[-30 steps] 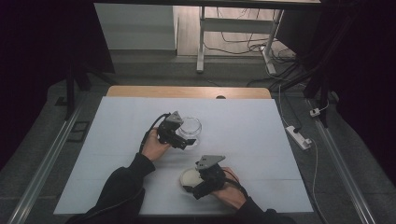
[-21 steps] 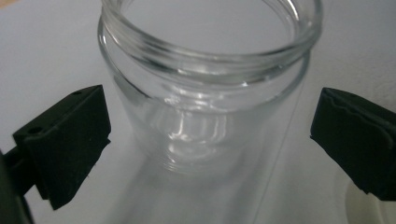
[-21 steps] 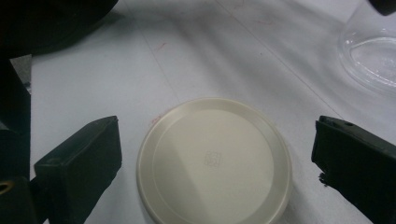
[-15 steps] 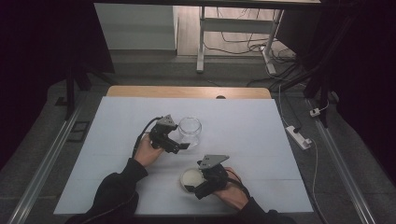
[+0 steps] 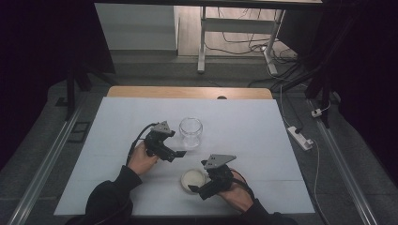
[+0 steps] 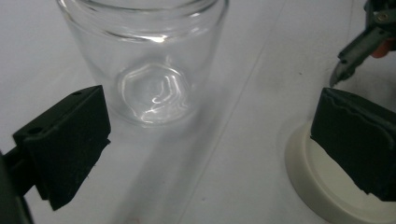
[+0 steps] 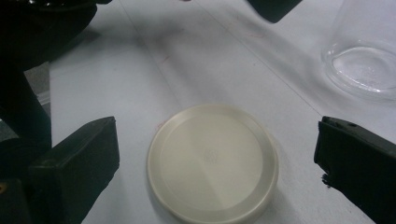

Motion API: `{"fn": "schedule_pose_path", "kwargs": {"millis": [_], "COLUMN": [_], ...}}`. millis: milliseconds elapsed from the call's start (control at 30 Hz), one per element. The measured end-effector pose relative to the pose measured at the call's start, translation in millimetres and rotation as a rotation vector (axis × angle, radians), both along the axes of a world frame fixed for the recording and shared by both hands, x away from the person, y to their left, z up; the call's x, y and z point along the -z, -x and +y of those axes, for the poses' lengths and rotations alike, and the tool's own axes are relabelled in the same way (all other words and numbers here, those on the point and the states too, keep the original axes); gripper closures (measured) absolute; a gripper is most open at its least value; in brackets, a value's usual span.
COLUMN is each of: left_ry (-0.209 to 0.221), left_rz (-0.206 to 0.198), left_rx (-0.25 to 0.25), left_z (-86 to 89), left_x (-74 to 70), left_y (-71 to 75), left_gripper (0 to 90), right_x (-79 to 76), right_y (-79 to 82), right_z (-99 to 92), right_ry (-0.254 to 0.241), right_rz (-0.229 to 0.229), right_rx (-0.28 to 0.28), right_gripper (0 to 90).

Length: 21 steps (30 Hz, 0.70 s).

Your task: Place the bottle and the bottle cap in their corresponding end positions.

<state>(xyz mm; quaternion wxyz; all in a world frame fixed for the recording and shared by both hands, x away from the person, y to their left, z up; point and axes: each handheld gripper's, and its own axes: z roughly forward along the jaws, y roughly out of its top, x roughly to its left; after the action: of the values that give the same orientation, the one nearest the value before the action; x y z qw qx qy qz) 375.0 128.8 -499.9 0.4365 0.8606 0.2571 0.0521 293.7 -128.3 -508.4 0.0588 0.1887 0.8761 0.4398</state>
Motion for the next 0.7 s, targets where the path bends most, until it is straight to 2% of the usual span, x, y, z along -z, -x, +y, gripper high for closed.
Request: {"fn": "schedule_pose_path", "kwargs": {"millis": [167,333,467,700], "left_ry": [0.023,0.023,0.020,0.027], "left_rz": [-0.002,-0.012,-0.013,-0.015], "left_rx": [0.012,0.016,0.016,0.003], "left_z": [1.1,2.5,5.0,11.7], "left_x": [-4.8,-9.3,-11.0,-13.6], "left_y": [13.2,26.7,37.0,52.9], "left_gripper": [0.0,0.0,0.0,0.0], "right_x": [-3.8,-8.5,-12.1,-15.3], "right_y": [1.7,3.4,4.3,4.9], "right_z": [-2.8,-7.1,-11.3,-19.1], "right_ry": [-0.022,-0.033,-0.032,-0.022], "right_rz": [-0.008,-0.030,-0.045,-0.048], "right_rx": [0.007,0.024,0.036,0.052], "right_gripper": [0.2,0.3,0.3,0.3]}}
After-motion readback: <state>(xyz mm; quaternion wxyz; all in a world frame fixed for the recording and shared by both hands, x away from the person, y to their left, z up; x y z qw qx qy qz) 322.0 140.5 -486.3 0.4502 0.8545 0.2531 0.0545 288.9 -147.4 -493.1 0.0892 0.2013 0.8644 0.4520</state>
